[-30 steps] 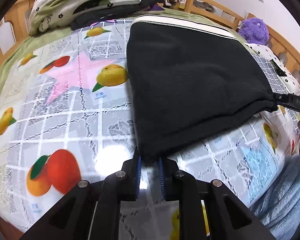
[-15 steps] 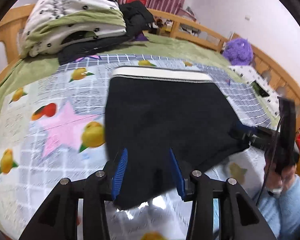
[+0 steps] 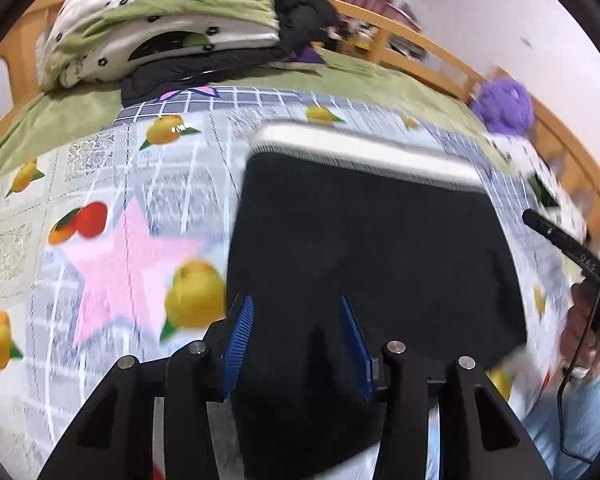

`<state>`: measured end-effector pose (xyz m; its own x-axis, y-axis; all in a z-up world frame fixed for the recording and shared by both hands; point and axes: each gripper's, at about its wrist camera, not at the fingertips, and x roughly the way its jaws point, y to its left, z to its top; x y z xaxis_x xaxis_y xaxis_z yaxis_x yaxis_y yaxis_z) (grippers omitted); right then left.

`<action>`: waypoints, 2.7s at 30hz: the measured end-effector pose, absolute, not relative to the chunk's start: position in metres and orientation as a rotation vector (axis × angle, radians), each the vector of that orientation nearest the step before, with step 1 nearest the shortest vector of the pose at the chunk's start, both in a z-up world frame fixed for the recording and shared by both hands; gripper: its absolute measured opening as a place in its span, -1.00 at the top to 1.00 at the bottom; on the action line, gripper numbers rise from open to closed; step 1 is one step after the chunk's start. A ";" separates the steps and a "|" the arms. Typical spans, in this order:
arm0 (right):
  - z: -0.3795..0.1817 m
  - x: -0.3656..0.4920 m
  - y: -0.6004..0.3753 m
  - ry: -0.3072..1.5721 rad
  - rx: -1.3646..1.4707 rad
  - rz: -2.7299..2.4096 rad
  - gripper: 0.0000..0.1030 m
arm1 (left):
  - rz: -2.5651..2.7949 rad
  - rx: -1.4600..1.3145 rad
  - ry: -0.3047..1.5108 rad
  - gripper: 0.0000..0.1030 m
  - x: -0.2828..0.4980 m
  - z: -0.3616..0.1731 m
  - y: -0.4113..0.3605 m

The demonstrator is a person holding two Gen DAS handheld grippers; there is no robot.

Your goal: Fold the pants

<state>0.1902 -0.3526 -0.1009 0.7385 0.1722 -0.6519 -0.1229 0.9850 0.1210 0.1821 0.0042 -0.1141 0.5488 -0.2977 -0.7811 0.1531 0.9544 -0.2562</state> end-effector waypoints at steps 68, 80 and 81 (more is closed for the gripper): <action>-0.163 0.106 -0.326 0.851 0.041 0.026 0.16 | -0.222 -0.069 0.916 -0.06 0.081 -0.151 0.022; -0.160 0.111 -0.348 0.882 0.197 0.031 0.16 | -0.260 0.077 0.958 0.09 0.058 -0.172 0.021; -0.160 0.112 -0.349 0.882 0.206 0.033 0.16 | -0.266 0.083 0.953 0.09 0.057 -0.172 0.019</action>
